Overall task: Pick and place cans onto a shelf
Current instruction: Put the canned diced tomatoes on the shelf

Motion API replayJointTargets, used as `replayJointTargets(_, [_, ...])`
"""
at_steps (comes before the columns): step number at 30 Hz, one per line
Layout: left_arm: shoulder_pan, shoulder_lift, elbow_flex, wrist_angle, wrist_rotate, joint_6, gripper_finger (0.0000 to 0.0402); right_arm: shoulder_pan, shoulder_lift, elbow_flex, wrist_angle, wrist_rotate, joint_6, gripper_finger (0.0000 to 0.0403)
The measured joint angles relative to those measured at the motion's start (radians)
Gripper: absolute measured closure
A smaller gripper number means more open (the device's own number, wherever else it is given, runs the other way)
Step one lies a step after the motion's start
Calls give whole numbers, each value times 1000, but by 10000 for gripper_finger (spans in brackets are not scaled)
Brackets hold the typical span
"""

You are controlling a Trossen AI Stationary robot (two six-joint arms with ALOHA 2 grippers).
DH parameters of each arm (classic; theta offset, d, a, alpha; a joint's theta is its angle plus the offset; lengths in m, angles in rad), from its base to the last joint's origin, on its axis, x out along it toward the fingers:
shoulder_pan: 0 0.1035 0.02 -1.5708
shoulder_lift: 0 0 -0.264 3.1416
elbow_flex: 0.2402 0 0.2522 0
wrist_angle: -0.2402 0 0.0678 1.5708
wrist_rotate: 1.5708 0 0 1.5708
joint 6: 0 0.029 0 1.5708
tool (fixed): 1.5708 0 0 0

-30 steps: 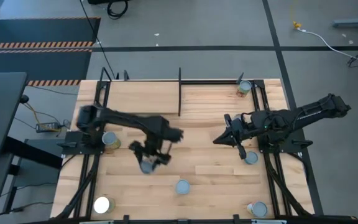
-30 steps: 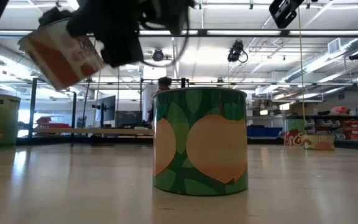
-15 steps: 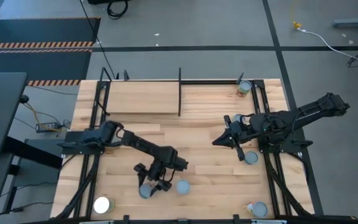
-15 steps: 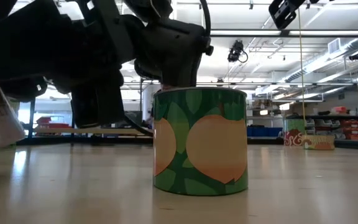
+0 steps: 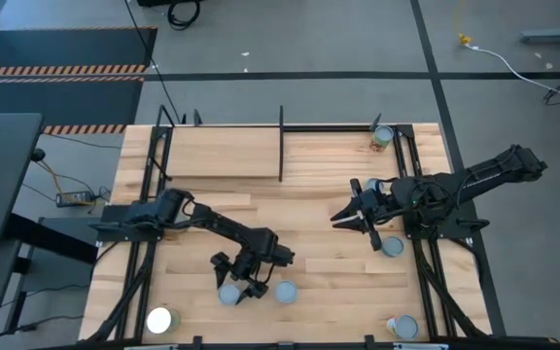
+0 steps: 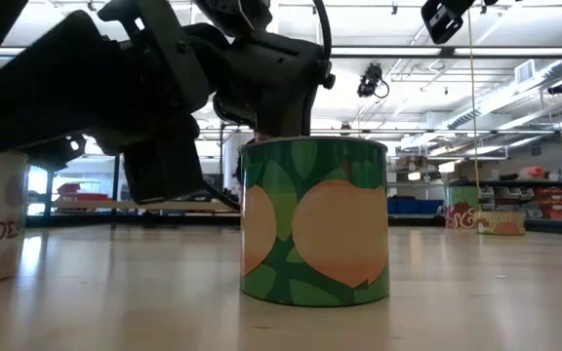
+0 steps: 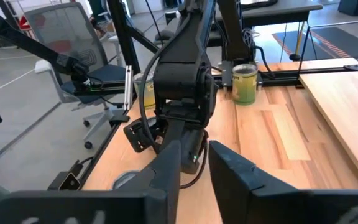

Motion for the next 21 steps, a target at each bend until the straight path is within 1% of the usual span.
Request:
replayJointTargets(4, [10, -40, 35, -43, -72, 15, 50, 0, 0, 0, -1, 0, 7, 288])
replayJointTargets(8, [2, -119, 86, -75, -209, -25, 49, 0, 5, 0, -15, 0, 3, 278])
replayJointTargets(11, [-43, -204, 99, -39, -317, -151, 49, 0, 23, 0, -16, 0, 10, 271])
replayJointTargets(15, [-163, -283, 98, -28, -483, -353, 49, -12, 63, -1, -13, 0, 26, 258])
replayJointTargets(18, [-247, -298, 97, -21, -582, -507, 49, -17, 96, -1, -5, 0, 74, 241])
replayJointTargets(21, [-299, -298, 97, 15, -662, -633, 49, -16, 130, -1, -2, -1, 97, 218])
